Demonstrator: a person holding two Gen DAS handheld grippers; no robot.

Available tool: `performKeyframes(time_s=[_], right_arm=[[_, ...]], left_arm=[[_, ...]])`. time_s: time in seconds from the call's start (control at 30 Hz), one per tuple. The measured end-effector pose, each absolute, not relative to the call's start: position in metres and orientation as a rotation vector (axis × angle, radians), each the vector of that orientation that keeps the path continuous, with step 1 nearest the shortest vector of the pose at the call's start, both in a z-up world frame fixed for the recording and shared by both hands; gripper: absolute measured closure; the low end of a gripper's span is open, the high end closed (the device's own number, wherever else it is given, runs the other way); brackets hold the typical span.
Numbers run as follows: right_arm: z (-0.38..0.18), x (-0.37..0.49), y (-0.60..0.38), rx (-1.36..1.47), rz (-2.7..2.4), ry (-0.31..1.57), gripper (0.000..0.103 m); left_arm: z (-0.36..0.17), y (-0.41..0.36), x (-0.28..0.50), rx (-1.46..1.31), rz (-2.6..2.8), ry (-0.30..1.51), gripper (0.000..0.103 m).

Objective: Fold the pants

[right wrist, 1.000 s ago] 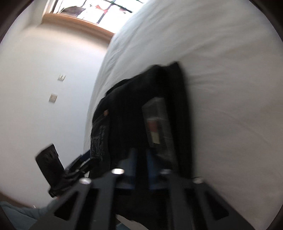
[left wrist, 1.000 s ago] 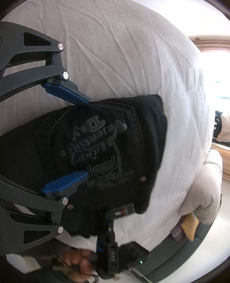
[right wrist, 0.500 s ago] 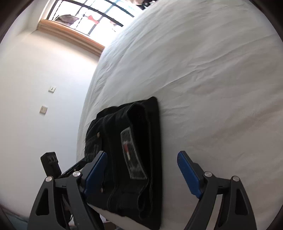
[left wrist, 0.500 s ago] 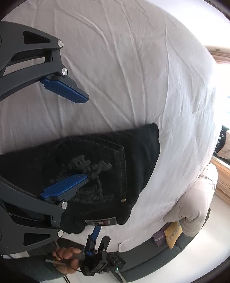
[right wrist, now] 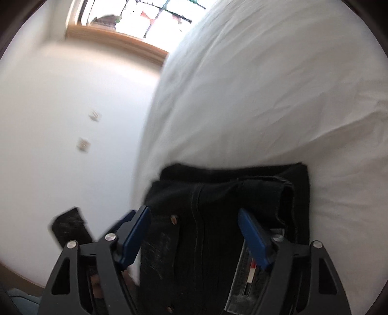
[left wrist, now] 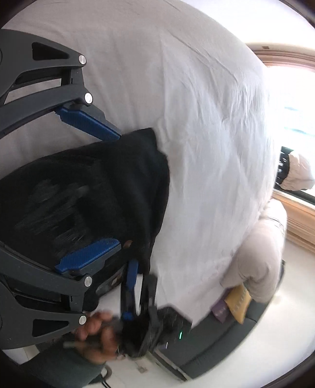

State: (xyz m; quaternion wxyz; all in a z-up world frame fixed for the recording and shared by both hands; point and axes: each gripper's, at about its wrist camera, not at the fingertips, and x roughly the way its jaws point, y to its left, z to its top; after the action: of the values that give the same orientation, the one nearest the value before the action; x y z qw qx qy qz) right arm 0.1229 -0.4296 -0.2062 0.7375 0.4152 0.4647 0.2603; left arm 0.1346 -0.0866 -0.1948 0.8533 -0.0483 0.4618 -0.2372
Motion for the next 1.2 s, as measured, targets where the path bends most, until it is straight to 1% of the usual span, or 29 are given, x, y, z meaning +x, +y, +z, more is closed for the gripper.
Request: performKeyframes(time_s=[0.03,0.1,0.17,0.2,0.23,0.27,0.3,0.4,0.5,0.57,0.67,0.7,0.73,0.77,0.8,0.83,0.87,0.9,0.93,0.97,1.0,1.03,1.2], right_arm=[[-0.209,0.121,-0.433,0.918,0.564,1.017,0.038],[-0.208,0.117,-0.432,0.889,0.549,1.018,0.044],[-0.196,0.110,-0.431,0.851,0.520,1.035,0.044],[-0.189,0.105,-0.433,0.839,0.519,1.035,0.039],[-0.183,0.102,-0.434,0.836,0.514,1.024,0.032],[-0.177,0.095,-0.441,0.832,0.502,1.007,0.028],[-0.173,0.086,-0.450,0.827,0.485,0.991,0.020],[-0.173,0.066,-0.473,0.835,0.425,0.999,0.019],[-0.190,0.057,-0.480,0.843,0.393,1.070,0.019],[-0.203,0.059,-0.471,0.833,0.379,1.131,0.018],[-0.206,0.064,-0.452,0.808,0.416,1.132,0.018],[-0.206,0.066,-0.445,0.794,0.431,1.144,0.024],[-0.205,0.069,-0.435,0.771,0.450,1.166,0.032],[-0.205,0.072,-0.427,0.733,0.441,1.189,0.033],[-0.204,0.074,-0.419,0.691,0.427,1.202,0.038],[-0.203,0.076,-0.415,0.673,0.414,1.208,0.048],[-0.202,0.076,-0.415,0.670,0.393,1.213,0.055],[-0.202,0.076,-0.415,0.666,0.369,1.219,0.064],[-0.200,0.074,-0.414,0.657,0.357,1.214,0.070],[-0.196,0.072,-0.411,0.631,0.350,1.207,0.072],[-0.193,0.067,-0.408,0.596,0.341,1.201,0.075],[-0.188,0.064,-0.405,0.559,0.329,1.196,0.077],[-0.150,0.061,-0.387,0.458,0.328,1.137,0.082]], left_arm=[[-0.206,-0.093,0.147,-0.095,-0.488,1.018,0.021],[-0.225,-0.099,0.166,-0.068,-0.453,1.087,0.021],[-0.228,-0.099,0.169,-0.089,-0.452,1.099,0.021],[-0.224,-0.096,0.167,-0.102,-0.458,1.093,0.021],[-0.220,-0.093,0.164,-0.113,-0.466,1.088,0.021],[-0.215,-0.086,0.158,-0.130,-0.471,1.080,0.021],[-0.212,-0.082,0.153,-0.138,-0.460,1.069,0.021],[-0.205,-0.056,0.134,-0.173,-0.407,1.038,0.019],[-0.214,-0.041,0.114,-0.193,-0.403,1.105,0.019],[-0.225,-0.047,0.105,-0.182,-0.437,1.146,0.019],[-0.230,-0.061,0.098,-0.147,-0.461,1.160,0.019],[-0.231,-0.065,0.097,-0.141,-0.476,1.169,0.019],[-0.231,-0.070,0.098,-0.137,-0.499,1.184,0.019],[-0.232,-0.074,0.098,-0.137,-0.520,1.195,0.026],[-0.233,-0.079,0.099,-0.137,-0.547,1.208,0.032],[-0.232,-0.081,0.099,-0.132,-0.544,1.208,0.038],[-0.231,-0.082,0.099,-0.144,-0.552,1.206,0.050],[-0.230,-0.084,0.099,-0.153,-0.554,1.203,0.055],[-0.228,-0.084,0.100,-0.162,-0.551,1.197,0.071],[-0.226,-0.084,0.100,-0.170,-0.545,1.193,0.076],[-0.223,-0.083,0.101,-0.177,-0.549,1.190,0.078],[-0.221,-0.084,0.100,-0.179,-0.550,1.183,0.082],[-0.201,-0.073,0.099,-0.229,-0.559,1.143,0.086]])
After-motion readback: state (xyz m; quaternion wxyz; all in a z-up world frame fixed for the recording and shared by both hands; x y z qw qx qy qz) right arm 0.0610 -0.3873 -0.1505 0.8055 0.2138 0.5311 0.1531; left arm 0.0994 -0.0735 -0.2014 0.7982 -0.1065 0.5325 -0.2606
